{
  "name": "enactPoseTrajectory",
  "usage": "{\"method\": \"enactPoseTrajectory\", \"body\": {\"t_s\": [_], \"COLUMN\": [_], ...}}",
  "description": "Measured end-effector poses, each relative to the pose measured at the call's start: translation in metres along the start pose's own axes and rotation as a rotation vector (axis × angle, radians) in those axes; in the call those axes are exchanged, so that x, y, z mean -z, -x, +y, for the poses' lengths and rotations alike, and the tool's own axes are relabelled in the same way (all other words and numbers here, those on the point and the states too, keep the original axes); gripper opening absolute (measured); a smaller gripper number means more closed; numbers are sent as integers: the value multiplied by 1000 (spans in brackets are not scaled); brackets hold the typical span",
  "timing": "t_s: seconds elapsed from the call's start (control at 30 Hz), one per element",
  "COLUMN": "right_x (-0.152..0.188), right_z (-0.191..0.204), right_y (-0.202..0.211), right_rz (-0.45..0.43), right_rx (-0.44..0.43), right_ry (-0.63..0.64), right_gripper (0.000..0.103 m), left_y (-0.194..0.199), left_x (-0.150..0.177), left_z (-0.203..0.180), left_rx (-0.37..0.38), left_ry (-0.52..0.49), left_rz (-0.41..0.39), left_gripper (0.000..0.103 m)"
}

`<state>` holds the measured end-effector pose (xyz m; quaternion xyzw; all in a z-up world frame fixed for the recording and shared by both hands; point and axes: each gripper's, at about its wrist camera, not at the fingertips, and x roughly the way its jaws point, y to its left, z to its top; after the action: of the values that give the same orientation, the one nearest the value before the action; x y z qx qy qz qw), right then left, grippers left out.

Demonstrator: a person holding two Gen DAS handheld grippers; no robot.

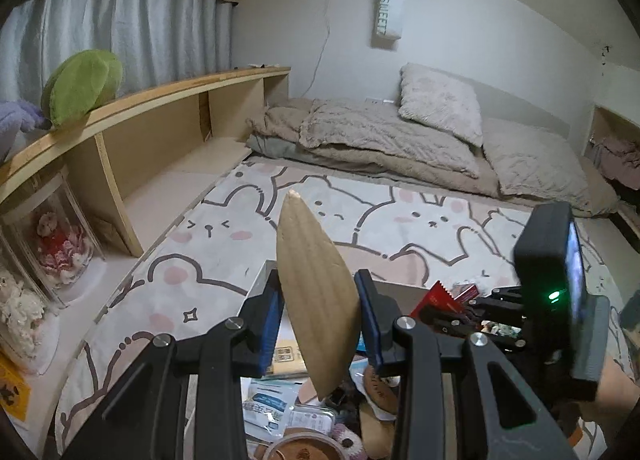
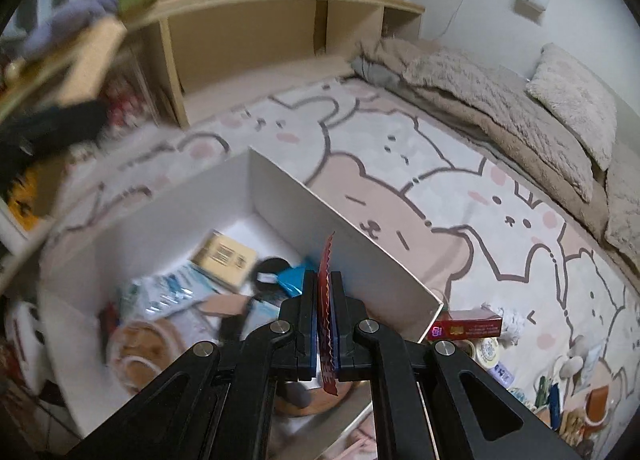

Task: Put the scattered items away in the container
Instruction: 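Lower the red packet into the box and open the right gripper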

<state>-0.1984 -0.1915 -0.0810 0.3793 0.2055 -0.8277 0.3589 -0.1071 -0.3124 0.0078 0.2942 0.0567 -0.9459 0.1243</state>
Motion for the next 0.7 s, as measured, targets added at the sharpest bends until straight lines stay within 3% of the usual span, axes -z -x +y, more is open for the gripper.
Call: {"method": "enactPoseTrajectory", "body": {"t_s": [0.23, 0.43, 0.57, 0.63, 0.7], "right_x": [4, 1, 3, 5, 6], "right_z": [10, 4, 4, 3, 2], "right_y": [-39, -52, -47, -45, -42], "right_rz": [111, 166, 141, 135, 122], "right_rx": [137, 149, 161, 159, 159], "right_ry": [199, 193, 197, 188, 182], "right_gripper": [5, 5, 7, 26, 93], "left_y": [-23, -37, -43, -46, -48], "left_x": [7, 13, 17, 19, 20], "left_z": [14, 17, 15, 14, 13], "left_rx": [36, 29, 23, 22, 24], "left_ry": [59, 69, 72, 72, 77], "left_rz": [65, 122, 148, 160, 169], "left_gripper": [35, 35, 35, 35, 35]}}
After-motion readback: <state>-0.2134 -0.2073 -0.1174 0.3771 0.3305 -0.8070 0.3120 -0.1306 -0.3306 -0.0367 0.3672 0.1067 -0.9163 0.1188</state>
